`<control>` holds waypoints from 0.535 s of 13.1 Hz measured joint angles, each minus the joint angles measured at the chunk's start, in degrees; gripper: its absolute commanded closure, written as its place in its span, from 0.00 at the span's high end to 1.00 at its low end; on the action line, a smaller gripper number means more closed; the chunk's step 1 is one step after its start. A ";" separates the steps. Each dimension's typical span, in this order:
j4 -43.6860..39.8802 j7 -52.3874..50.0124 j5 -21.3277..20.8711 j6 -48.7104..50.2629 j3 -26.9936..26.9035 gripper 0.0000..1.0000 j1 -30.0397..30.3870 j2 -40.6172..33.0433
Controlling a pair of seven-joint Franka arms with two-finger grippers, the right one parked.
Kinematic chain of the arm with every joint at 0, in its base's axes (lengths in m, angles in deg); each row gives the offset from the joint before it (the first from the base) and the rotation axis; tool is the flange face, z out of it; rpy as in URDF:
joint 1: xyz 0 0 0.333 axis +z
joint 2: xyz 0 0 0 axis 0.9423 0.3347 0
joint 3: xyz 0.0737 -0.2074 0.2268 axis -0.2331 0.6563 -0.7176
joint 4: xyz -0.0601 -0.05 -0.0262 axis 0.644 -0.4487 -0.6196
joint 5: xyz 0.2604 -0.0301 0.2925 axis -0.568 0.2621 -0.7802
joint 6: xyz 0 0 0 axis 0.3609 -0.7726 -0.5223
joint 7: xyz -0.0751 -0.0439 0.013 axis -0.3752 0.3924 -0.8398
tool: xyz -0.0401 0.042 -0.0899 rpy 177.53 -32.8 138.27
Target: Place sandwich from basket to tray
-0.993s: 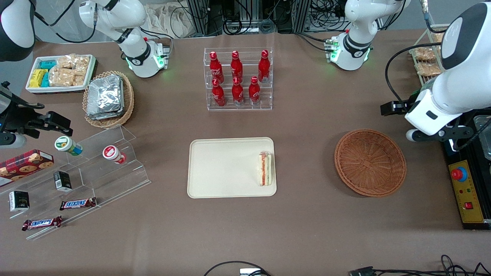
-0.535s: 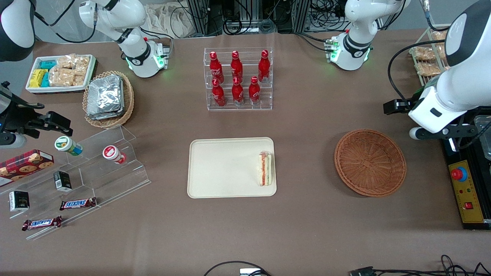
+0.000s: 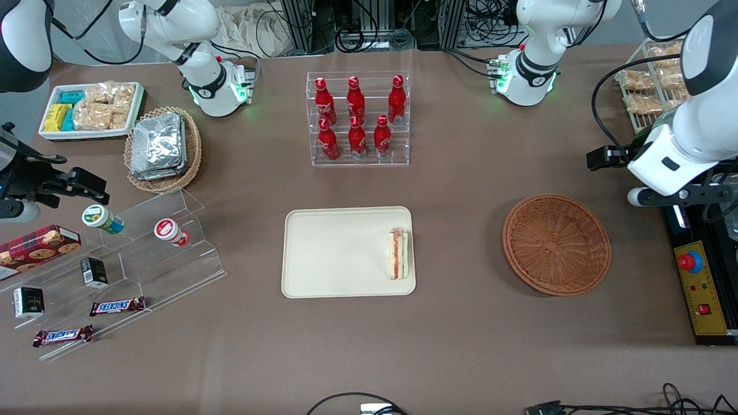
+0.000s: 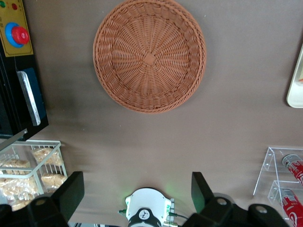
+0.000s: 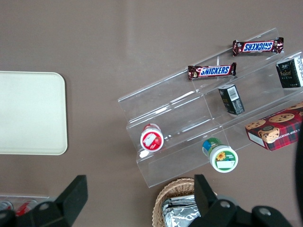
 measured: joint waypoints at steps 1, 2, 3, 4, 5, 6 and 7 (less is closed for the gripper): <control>1.37 0.32 0.08 -1.92 -0.23 1.00 0.00 -0.80; 3.38 0.44 0.14 -4.30 -0.28 1.00 0.00 -1.95; 5.59 0.46 0.30 -6.77 -0.28 1.00 -0.01 -3.24; 7.54 0.46 0.80 -9.12 -0.31 1.00 0.00 -4.41; 9.14 0.46 1.60 -11.17 -0.38 1.00 0.06 -5.39; 10.53 0.46 2.21 -12.95 -0.54 1.00 0.18 -6.22; 11.61 0.47 2.47 -14.11 -0.71 1.00 0.28 -6.84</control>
